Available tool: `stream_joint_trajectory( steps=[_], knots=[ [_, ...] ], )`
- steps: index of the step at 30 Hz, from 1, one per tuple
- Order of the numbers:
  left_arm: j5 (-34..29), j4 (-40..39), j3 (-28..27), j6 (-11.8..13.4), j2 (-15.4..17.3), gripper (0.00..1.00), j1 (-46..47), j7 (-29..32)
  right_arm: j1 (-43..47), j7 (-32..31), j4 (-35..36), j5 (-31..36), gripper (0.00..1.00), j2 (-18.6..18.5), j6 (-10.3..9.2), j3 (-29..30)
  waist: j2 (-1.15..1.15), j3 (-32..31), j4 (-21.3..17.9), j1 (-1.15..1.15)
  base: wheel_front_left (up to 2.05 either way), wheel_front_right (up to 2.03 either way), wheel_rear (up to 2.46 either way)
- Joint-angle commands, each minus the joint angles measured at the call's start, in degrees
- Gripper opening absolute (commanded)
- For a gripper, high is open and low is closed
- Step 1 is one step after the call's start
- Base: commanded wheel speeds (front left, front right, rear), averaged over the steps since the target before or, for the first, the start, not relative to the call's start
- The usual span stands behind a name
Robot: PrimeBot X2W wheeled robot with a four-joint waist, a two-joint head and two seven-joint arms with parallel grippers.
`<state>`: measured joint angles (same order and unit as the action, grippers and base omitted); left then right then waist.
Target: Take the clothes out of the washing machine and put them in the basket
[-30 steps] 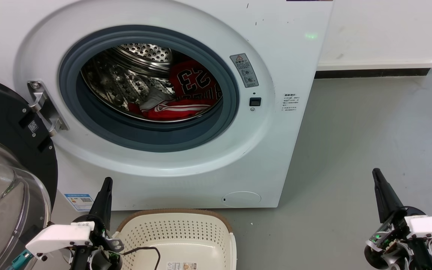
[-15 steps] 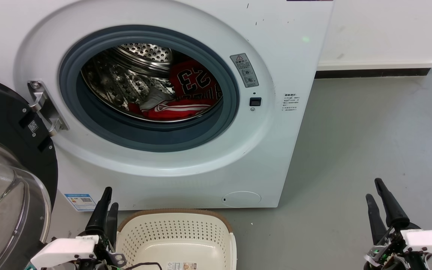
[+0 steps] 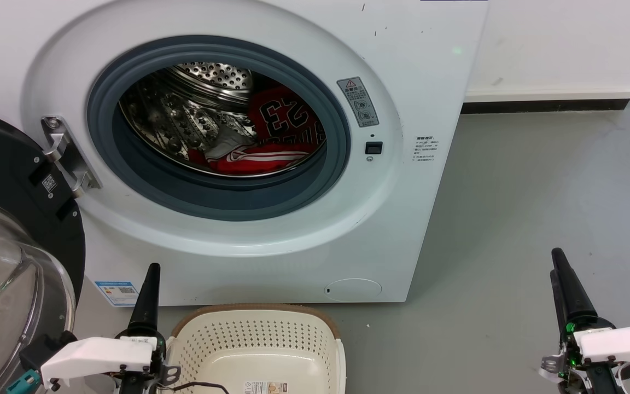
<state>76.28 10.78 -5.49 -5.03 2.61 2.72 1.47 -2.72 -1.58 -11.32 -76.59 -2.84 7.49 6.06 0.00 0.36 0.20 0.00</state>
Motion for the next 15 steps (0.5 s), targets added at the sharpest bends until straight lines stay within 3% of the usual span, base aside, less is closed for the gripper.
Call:
stream_joint_trajectory(
  steps=[1, 15],
  knots=[
    [-1.9, -1.6, 0.3, 0.2, 0.2, 1.0, 0.6, -0.5, -0.4, 0.5, 1.6, 2.0, 1.0, -0.1, 0.0, -0.1, 0.0, 0.0, 0.0, 0.0, 0.0, 0.0, 0.0],
    [-18.3, -5.2, 3.1, 3.6, 0.2, 1.0, -0.8, -3.7, 1.1, 3.8, 7.5, 20.9, 1.0, -0.1, 0.0, -2.3, 0.0, 0.1, 0.1, 0.0, 0.0, 0.0, 0.0]
  ],
)
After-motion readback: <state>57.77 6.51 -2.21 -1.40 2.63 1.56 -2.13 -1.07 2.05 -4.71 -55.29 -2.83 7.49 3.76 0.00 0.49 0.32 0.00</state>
